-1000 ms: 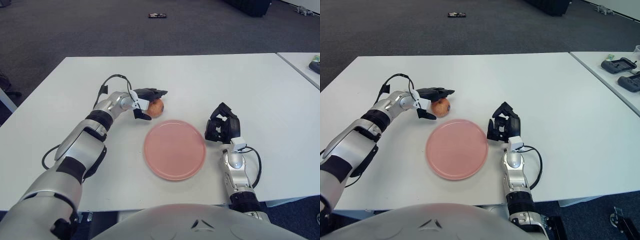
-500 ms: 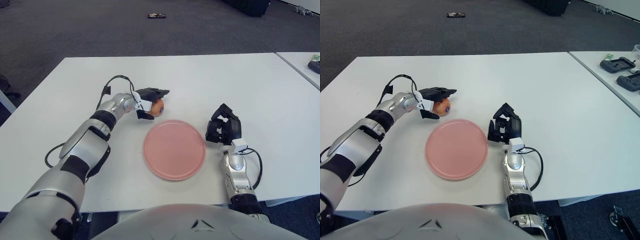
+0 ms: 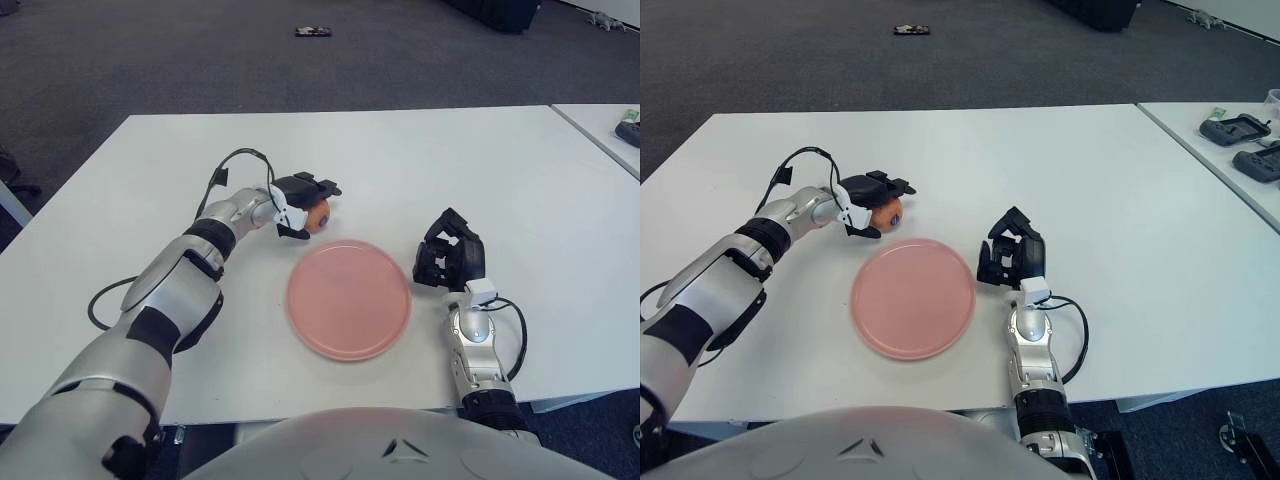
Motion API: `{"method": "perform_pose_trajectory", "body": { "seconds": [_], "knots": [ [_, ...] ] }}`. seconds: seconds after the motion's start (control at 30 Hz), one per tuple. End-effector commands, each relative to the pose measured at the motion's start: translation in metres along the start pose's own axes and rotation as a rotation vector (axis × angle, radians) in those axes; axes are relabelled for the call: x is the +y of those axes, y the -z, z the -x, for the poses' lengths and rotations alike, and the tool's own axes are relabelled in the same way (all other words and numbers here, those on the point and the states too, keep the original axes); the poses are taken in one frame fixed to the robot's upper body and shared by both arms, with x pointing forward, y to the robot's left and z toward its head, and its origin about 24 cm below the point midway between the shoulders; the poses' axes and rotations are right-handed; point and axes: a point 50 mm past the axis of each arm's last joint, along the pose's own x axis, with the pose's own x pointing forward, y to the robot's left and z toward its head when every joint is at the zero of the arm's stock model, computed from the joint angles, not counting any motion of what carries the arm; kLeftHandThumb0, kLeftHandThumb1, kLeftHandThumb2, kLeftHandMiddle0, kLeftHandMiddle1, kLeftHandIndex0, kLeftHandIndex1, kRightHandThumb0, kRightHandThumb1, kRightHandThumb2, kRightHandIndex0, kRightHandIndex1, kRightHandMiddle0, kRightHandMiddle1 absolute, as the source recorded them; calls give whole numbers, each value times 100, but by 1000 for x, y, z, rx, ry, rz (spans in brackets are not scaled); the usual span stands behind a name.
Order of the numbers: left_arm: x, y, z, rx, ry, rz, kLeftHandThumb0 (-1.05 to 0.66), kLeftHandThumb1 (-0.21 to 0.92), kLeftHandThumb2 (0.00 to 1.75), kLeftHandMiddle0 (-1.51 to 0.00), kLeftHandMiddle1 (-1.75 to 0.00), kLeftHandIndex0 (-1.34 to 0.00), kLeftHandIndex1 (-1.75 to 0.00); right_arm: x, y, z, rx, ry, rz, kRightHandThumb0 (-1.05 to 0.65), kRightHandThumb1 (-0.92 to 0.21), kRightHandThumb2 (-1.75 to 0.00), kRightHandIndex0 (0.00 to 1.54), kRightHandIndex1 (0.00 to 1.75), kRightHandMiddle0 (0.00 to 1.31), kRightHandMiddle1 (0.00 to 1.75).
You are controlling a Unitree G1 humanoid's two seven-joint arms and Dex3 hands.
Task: Put the apple into the plate.
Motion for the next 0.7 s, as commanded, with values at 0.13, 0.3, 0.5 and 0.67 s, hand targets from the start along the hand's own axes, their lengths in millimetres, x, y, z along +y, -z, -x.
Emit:
{"method": "perform_pose_trajectory", "body": {
  "seconds": [0.13, 0.3, 0.5, 0.67],
  "knots": [
    [-18, 2, 2, 9, 21, -90, -78, 34, 108, -4, -164, -2, -169, -3, -6, -3, -52, -2, 1, -54, -18, -149, 133, 175, 73, 175],
    [-23, 5, 4, 16, 10, -139, -74, 33, 110, -15, -173, -11, -174, -5, -6, -3, -60, -9, -2, -54, -19, -149, 135, 175, 72, 175],
    [-27, 9, 7, 33, -15, -195, -63, 28, 115, -36, -174, -29, -175, -6, -6, -4, -61, -7, 0, -53, -20, -147, 134, 175, 71, 175],
    [-28, 12, 9, 40, -38, -251, -52, 25, 120, -51, -175, -39, -175, -7, -6, -5, -63, -10, 1, -53, -20, -147, 133, 175, 71, 175]
  ]
}}
